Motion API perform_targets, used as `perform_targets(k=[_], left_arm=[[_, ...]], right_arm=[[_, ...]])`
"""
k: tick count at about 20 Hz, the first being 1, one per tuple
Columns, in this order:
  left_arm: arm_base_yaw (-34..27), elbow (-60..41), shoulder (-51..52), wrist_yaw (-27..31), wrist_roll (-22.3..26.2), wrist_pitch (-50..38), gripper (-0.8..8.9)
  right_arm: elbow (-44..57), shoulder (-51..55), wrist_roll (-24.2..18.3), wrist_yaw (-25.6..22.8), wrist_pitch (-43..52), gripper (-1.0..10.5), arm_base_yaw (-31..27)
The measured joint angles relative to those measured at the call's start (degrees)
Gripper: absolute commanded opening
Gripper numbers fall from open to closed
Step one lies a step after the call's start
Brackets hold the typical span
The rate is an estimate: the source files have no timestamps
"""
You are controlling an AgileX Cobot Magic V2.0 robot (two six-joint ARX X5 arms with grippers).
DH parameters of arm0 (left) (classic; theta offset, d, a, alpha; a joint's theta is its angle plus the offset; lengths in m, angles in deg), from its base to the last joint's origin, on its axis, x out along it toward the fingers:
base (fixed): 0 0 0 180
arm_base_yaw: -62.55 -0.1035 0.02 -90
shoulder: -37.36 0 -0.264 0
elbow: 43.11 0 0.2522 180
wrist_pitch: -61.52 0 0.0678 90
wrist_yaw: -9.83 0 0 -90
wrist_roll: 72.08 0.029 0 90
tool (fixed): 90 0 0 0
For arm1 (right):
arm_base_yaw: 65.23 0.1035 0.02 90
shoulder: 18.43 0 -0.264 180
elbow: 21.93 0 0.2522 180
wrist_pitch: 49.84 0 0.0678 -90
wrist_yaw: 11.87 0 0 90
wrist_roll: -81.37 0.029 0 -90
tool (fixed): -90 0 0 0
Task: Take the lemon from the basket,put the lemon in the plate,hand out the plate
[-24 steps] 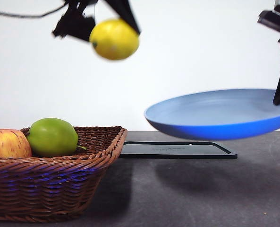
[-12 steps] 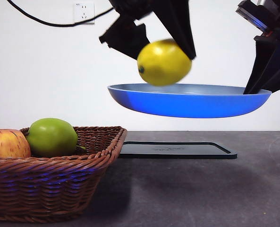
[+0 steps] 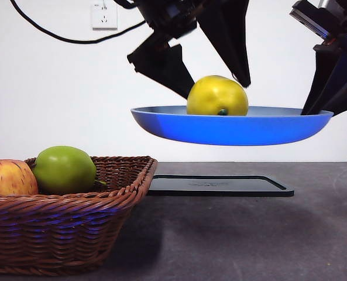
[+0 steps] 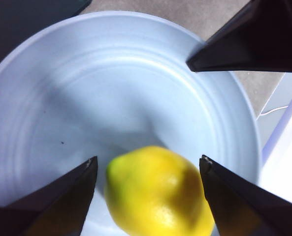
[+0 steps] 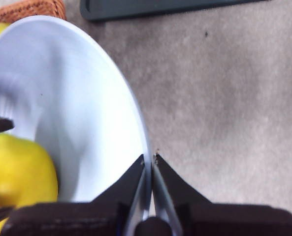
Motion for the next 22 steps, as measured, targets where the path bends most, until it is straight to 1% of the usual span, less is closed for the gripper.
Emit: perform_targets(k=[3, 7, 10, 15, 20, 22], left_arm=[[0.0, 0.87, 5.49, -0.02, 0.0, 1.4, 3.62], [0.0, 4.42, 13.55, -0.04, 0.02, 6.05, 3.62], [0.0, 4.55, 17.97, -0.02, 0.0, 8.9, 3.61], [0.0, 4.55, 23.82, -0.02, -0.24, 12.63, 3.61], [0.0, 4.55, 24.2, -0.02, -0.7, 14.32, 3.61], [0.0, 4.55, 24.17, 0.0, -0.7, 14.43, 3.61]], right_arm=[[-0.15, -1.75, 0.76, 0.09, 2.8, 0.0, -1.81], [-4.09, -10.01, 0.7, 0.0, 2.27, 0.0, -4.79], [-11.39, -16.9, 0.22, 0.0, 2.14, 0.0, -6.54], [-26.77, -29.29, -0.37, -0.15, 1.03, 0.0, -8.74], [-39.39, -41.11, -0.37, -0.31, 0.72, 0.0, -9.22], [-42.73, -45.38, -0.37, -0.46, 0.5, 0.0, -9.22]])
